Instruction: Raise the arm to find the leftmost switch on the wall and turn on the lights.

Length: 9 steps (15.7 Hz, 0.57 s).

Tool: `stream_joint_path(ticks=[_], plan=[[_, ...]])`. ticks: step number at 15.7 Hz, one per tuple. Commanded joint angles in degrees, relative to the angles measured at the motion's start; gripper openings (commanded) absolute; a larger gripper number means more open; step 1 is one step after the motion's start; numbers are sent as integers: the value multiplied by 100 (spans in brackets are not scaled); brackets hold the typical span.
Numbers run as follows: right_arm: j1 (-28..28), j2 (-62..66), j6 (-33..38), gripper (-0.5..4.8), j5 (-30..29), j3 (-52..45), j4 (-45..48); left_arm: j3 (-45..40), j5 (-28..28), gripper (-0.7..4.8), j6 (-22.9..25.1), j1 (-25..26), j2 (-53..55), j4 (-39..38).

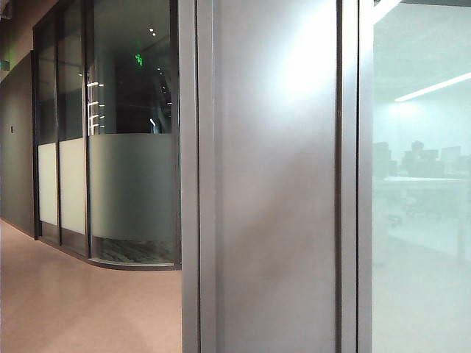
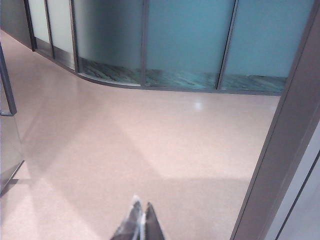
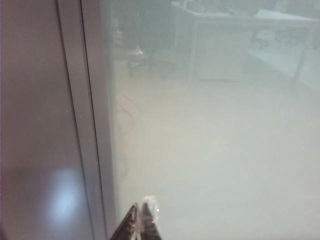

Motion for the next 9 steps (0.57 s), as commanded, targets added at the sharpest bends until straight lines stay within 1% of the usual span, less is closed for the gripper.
stream_joint_path(ticks=[1,4,7,9], plan=[[70,-15,101,-1,7,4,184,11,4,-5,24,13,-2,48],[267,-15,98,-1,28,4,170,11,4,-5,24,13,-4,46],[278,-15,98,-1,85,4,92,11,4,-5,24,13,-4,46],[280,-15,101,-1,286,4,63,11,4,-5,24,13,-4,48]])
